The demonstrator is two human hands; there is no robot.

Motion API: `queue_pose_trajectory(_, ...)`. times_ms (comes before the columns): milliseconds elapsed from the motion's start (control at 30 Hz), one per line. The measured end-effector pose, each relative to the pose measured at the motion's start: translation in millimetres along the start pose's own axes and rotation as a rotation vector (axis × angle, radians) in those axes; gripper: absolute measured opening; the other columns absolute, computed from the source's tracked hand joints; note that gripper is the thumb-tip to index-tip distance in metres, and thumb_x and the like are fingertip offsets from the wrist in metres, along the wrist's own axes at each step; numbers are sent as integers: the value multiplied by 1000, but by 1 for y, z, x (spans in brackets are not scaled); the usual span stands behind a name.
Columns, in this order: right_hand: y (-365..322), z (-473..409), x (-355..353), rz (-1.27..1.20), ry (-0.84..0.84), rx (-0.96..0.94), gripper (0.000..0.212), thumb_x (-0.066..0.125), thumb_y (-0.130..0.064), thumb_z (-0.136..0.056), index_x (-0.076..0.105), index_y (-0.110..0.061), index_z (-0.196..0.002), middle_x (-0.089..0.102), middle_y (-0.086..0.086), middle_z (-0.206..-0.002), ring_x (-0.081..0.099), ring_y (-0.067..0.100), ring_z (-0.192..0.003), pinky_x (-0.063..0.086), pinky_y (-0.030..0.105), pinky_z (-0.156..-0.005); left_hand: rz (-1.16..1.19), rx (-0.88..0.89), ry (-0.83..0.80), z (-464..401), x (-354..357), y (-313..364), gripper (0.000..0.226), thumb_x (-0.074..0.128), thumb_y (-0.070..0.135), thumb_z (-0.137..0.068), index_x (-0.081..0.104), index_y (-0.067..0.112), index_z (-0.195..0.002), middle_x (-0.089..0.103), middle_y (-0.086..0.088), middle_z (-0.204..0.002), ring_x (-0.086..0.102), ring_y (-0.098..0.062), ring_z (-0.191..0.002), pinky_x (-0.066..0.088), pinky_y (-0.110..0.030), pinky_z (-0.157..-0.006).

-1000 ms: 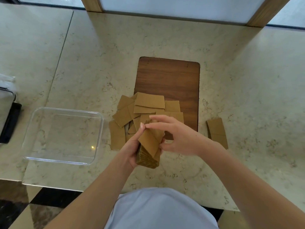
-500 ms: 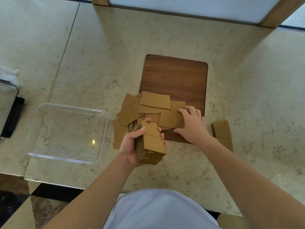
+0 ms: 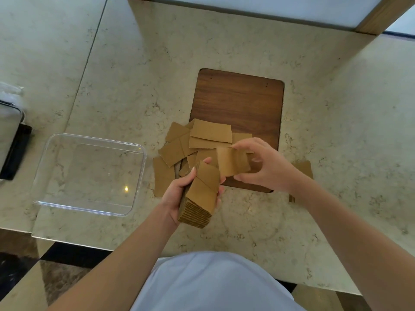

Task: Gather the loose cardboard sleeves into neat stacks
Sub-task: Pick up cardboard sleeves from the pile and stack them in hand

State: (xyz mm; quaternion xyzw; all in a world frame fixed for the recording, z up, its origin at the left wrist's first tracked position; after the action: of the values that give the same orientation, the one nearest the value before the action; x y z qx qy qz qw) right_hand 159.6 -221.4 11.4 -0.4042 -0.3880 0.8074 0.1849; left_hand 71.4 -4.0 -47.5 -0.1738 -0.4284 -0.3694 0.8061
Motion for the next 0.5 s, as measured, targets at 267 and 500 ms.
queue_pose_trajectory(267, -52, -2, 24, 294, -306, -184, 71, 78, -28, -86, 47, -49, -145, 33, -18, -157, 43, 8, -135, 46, 29, -103, -61, -61, -14, 1, 8, -8, 76, 90, 49, -74, 70, -3, -126, 69, -31, -124, 72, -45, -103, 60, -56, -85)
queue_pose_trajectory(500, -42, -27, 20, -6, -515, -33, 96, 84, -23, -79, 31, -56, -151, 38, -34, -153, 39, -11, -136, 40, 15, -105, -143, 24, -55, 3, 9, -2, 93, 93, 29, -72, 46, 12, -150, 68, -26, -125, 71, -42, -96, 60, -53, -82)
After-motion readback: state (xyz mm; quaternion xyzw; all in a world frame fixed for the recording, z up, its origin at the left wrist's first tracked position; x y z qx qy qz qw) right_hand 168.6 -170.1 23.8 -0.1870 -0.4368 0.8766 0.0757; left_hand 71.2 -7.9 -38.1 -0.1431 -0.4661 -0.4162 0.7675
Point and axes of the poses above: each hand's wrist, its own z-axis away from the middle knuckle, its own x-axis out of the palm, y = z × x, the point moved 3 cm from there along -z, towards the middle knuckle
